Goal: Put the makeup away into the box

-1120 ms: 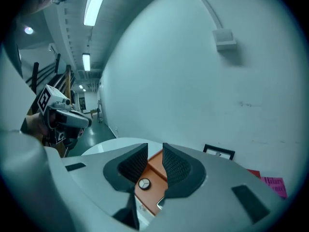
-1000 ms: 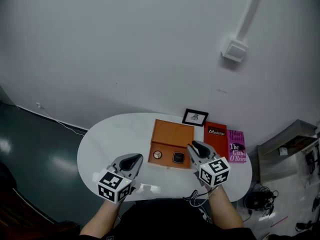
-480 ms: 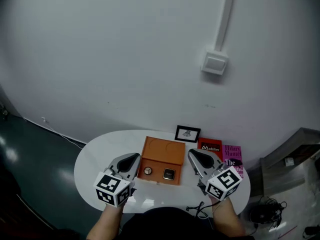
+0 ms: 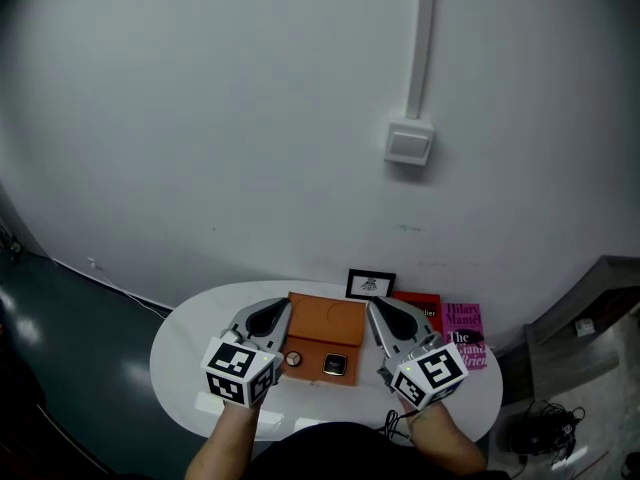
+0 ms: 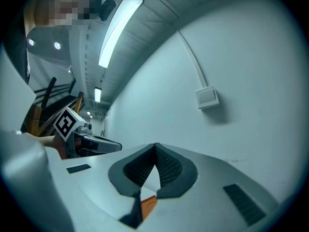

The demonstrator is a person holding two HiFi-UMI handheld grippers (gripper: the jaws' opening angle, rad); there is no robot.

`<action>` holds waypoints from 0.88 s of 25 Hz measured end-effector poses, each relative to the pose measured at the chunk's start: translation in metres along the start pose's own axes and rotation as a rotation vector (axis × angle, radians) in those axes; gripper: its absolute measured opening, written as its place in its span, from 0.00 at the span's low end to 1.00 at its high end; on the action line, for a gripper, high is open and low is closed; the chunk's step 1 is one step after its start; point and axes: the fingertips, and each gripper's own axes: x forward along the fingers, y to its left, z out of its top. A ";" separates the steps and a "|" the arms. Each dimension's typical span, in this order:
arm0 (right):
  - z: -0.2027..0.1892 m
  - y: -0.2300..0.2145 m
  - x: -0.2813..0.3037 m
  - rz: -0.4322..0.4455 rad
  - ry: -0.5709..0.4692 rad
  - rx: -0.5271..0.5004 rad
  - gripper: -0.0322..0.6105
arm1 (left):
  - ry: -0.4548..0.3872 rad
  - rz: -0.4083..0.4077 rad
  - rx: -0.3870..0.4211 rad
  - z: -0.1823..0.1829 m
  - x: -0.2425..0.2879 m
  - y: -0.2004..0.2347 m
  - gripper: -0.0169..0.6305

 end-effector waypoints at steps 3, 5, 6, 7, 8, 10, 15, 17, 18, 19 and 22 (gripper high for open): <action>0.002 -0.005 0.002 -0.005 -0.009 0.023 0.11 | -0.010 0.016 0.002 0.005 -0.002 0.005 0.05; 0.002 -0.005 0.003 -0.015 -0.013 0.041 0.11 | -0.024 0.040 0.000 0.009 -0.008 0.011 0.05; 0.001 -0.003 0.002 -0.017 -0.011 0.047 0.10 | -0.031 0.054 -0.001 0.009 -0.012 0.015 0.05; -0.001 -0.001 0.002 -0.017 -0.007 0.053 0.10 | -0.035 0.067 -0.003 0.009 -0.015 0.019 0.05; -0.003 0.001 0.002 -0.017 0.000 0.059 0.11 | -0.036 0.077 -0.007 0.008 -0.018 0.022 0.05; -0.008 0.005 0.002 -0.014 0.015 0.068 0.10 | -0.031 0.083 -0.019 0.003 -0.020 0.026 0.05; -0.014 0.006 0.001 -0.021 0.028 0.075 0.10 | -0.015 0.047 -0.034 -0.010 -0.017 0.019 0.05; -0.015 0.006 0.000 -0.025 0.027 0.069 0.10 | -0.017 0.033 -0.034 -0.011 -0.017 0.016 0.05; -0.017 0.007 0.000 -0.024 0.029 0.064 0.10 | -0.018 0.028 -0.035 -0.011 -0.016 0.016 0.05; -0.018 0.007 0.000 -0.023 0.031 0.061 0.10 | -0.019 0.024 -0.035 -0.011 -0.016 0.015 0.05; -0.020 0.009 -0.001 -0.022 0.039 0.065 0.10 | -0.020 0.014 -0.038 -0.012 -0.015 0.013 0.05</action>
